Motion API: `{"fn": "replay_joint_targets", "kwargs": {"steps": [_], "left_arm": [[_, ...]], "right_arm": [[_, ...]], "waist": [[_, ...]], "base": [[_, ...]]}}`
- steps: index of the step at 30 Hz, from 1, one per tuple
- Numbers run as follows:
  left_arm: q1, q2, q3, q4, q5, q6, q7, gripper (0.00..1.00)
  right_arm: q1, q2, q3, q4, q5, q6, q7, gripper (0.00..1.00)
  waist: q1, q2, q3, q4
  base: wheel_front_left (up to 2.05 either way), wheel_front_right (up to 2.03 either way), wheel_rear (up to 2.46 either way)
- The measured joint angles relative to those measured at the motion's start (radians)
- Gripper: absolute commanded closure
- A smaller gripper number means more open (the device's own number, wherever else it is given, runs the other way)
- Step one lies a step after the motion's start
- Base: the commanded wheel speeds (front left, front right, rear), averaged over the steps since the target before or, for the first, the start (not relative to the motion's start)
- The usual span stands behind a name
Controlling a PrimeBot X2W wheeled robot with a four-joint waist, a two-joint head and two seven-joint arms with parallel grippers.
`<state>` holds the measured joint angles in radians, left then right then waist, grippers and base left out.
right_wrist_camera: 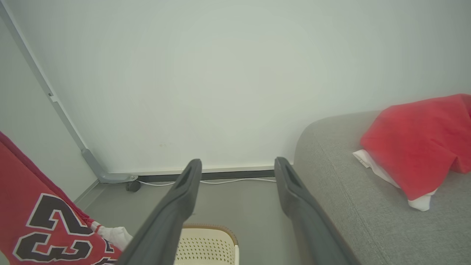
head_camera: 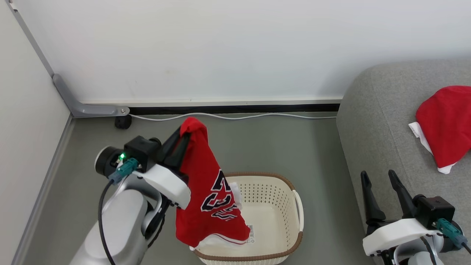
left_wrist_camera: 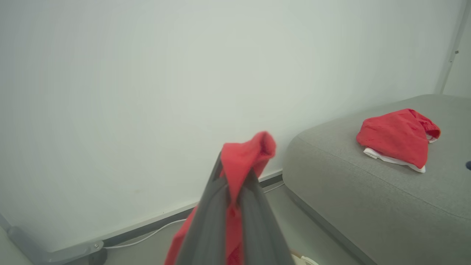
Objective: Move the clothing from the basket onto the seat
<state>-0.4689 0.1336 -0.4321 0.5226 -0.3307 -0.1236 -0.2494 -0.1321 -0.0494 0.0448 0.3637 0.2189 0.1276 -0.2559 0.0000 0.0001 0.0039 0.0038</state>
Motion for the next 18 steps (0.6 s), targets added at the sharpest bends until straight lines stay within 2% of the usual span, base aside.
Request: {"fn": "replay_joint_targets", "kwargs": {"steps": [7, 18], "left_arm": [[-0.102, 0.052, -0.020, -0.090, -0.024, 0.000, 0.029, 1.00], [-0.170, 0.076, -0.046, -0.155, -0.041, -0.007, 0.065, 1.00]], "right_arm": [[0.001, 0.003, 0.001, 0.000, 0.000, 0.000, 0.000, 0.00], [0.001, 0.004, 0.007, 0.001, 0.002, 0.000, 0.000, 0.00]], "waist": [[0.0000, 0.0000, 0.003, 0.000], [0.0000, 0.0000, 0.019, -0.008]], "base": [[0.00, 0.00, 0.00], [0.00, 0.00, 0.00]]}}
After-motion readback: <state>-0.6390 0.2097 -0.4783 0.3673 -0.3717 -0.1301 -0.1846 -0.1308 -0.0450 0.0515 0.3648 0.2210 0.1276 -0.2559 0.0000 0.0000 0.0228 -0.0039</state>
